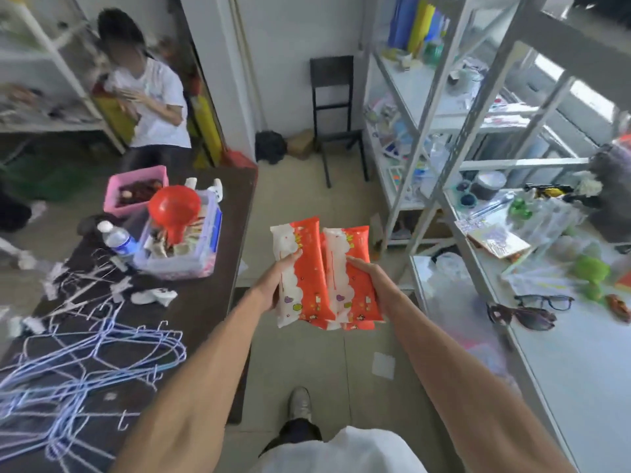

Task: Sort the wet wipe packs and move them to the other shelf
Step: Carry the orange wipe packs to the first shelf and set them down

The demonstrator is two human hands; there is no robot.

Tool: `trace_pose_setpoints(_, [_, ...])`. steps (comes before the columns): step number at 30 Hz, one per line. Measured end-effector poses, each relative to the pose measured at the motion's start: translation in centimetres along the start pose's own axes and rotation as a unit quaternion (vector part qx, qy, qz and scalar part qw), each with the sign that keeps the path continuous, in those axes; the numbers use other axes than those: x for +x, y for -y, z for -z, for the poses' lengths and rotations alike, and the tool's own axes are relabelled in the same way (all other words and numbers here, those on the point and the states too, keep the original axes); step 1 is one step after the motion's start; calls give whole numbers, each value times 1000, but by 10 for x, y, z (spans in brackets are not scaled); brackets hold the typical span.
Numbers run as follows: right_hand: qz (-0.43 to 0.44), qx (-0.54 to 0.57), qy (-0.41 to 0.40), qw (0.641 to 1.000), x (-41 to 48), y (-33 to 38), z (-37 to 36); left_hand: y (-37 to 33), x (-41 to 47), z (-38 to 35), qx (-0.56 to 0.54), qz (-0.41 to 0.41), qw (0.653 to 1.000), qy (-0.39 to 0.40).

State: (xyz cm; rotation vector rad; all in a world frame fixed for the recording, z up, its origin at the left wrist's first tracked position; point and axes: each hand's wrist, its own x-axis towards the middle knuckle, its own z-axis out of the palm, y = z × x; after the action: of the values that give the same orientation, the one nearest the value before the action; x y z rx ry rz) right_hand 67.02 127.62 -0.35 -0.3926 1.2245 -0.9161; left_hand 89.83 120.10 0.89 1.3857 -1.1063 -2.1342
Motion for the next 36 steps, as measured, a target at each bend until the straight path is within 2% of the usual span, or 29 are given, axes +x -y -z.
trace_pose_setpoints(7, [-15,6,23,1000,73,31,-45,-20,51,73,-31,0,1000,-2])
trace_pose_setpoints(13, [-6,17,30,999,115,71,-57,-62,98,95,-13,-10,1000,18])
trace_pose_setpoints(21, [-11,25,14,1000,200,133,-28,-117,194,98,-11,24,999,22])
trace_pose_setpoints(29, [-15,47,23,999,322,244,13,-223,326,90,6,27,999,-21])
trace_pose_setpoints(36, [-16,45,36,998,404,349,40,-319,418,82,14,20,999,-29])
